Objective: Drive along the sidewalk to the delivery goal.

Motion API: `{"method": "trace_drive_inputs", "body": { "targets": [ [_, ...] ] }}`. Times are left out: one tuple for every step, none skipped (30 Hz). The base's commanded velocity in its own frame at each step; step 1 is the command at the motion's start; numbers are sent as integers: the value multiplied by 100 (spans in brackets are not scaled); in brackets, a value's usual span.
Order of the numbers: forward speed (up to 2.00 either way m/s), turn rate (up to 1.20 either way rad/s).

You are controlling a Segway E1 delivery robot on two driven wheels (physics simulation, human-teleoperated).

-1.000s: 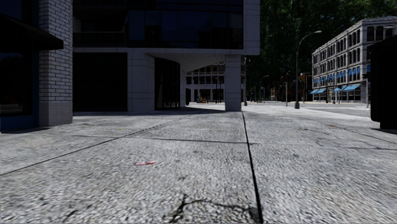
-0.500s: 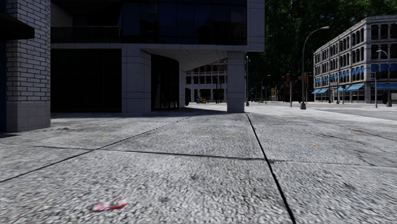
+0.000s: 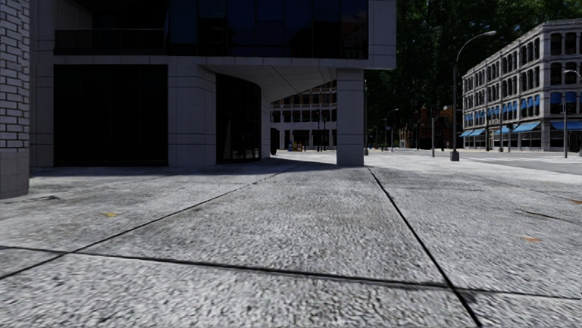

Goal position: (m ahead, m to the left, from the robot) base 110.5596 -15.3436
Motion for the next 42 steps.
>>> {"method": "trace_drive_inputs", "body": {
  "targets": [
    [200,0],
    [200,0],
    [200,0],
    [200,0],
    [200,0],
    [200,0],
    [200,0],
    [200,0],
    [200,0],
    [200,0],
    [200,0],
    [200,0],
    [200,0],
    [200,0],
    [200,0],
    [200,0],
    [200,0],
    [200,0],
    [200,0],
    [200,0],
    [200,0],
    [200,0],
    [200,0],
    [200,0],
    [200,0],
    [200,0],
    [200,0],
    [200,0],
    [200,0],
    [200,0],
    [200,0],
    [200,0],
    [200,0],
    [200,0],
    [200,0],
    [200,0],
    [200,0],
    [200,0],
    [200,0],
    [200,0],
    [200,0],
    [200,0]
  ]
}}
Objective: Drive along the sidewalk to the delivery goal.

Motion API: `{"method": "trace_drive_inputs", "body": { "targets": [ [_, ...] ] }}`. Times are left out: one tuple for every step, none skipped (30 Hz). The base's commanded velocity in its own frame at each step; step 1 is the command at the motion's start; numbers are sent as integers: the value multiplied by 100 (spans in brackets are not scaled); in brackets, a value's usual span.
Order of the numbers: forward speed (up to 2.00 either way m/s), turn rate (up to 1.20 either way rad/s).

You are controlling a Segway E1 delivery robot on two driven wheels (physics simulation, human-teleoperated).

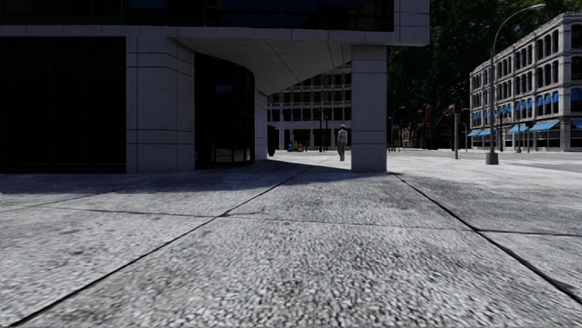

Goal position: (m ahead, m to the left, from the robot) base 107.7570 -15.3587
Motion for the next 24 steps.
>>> {"method": "trace_drive_inputs", "body": {
  "targets": [
    [200,0],
    [200,0],
    [200,0],
    [200,0],
    [200,0],
    [200,0],
    [200,0],
    [200,0],
    [200,0],
    [200,0],
    [200,0],
    [200,0],
    [200,0],
    [200,0],
    [200,0],
    [200,0],
    [200,0],
    [200,0],
    [200,0],
    [200,0],
    [200,0],
    [200,0],
    [200,0],
    [200,0]
  ]
}}
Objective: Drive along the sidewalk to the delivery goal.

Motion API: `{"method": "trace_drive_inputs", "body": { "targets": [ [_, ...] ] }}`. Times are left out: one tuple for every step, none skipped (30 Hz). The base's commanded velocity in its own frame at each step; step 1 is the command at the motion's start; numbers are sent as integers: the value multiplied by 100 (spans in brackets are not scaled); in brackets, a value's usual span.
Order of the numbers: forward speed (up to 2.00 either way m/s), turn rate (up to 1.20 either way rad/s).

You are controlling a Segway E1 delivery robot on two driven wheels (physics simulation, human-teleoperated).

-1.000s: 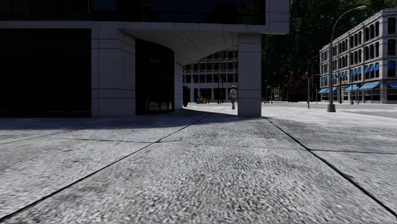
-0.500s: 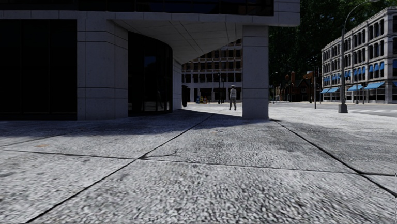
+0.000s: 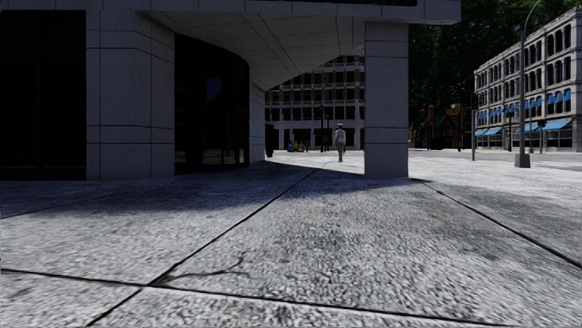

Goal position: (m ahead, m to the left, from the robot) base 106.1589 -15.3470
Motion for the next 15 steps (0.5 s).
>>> {"method": "trace_drive_inputs", "body": {
  "targets": [
    [200,0],
    [200,0],
    [200,0],
    [200,0],
    [200,0],
    [200,0],
    [200,0],
    [200,0],
    [200,0],
    [200,0],
    [200,0],
    [200,0],
    [200,0],
    [200,0],
    [200,0]
  ]
}}
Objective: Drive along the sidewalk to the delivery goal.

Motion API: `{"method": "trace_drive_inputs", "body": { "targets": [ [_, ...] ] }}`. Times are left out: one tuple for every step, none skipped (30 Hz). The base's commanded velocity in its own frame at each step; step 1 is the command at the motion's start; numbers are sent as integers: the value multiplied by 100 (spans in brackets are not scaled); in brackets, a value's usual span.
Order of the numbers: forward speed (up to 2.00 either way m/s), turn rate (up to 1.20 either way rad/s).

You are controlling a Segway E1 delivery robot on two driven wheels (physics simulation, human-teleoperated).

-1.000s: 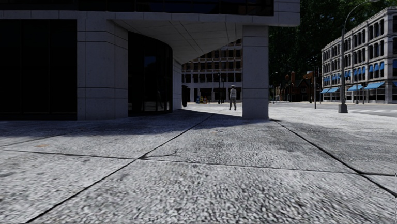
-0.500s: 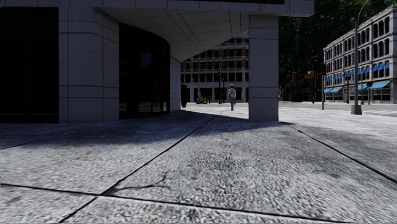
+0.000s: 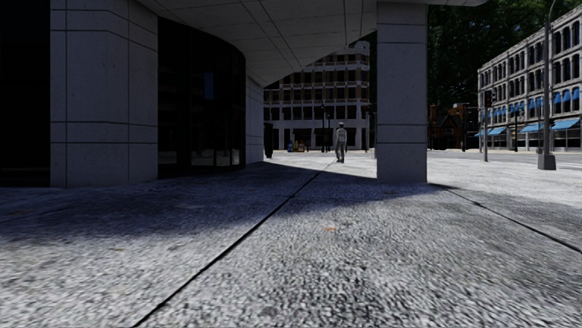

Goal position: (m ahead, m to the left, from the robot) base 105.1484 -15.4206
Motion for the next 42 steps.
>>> {"method": "trace_drive_inputs", "body": {
  "targets": [
    [200,0],
    [200,0],
    [200,0],
    [200,0],
    [200,0],
    [200,0],
    [200,0],
    [200,0],
    [200,0],
    [200,0],
    [200,0],
    [200,0],
    [200,0],
    [200,0],
    [200,0],
    [200,0],
    [200,0],
    [200,0],
    [200,0],
    [200,0],
    [200,0],
    [200,0],
    [200,0],
    [200,0],
    [200,0],
    [200,0],
    [200,0],
    [200,0],
    [200,0],
    [200,0],
    [200,0],
    [200,0],
    [200,0],
    [200,0],
    [200,0],
    [200,0],
    [200,0],
    [200,0],
    [200,0],
    [200,0],
    [200,0],
    [200,0]
  ]
}}
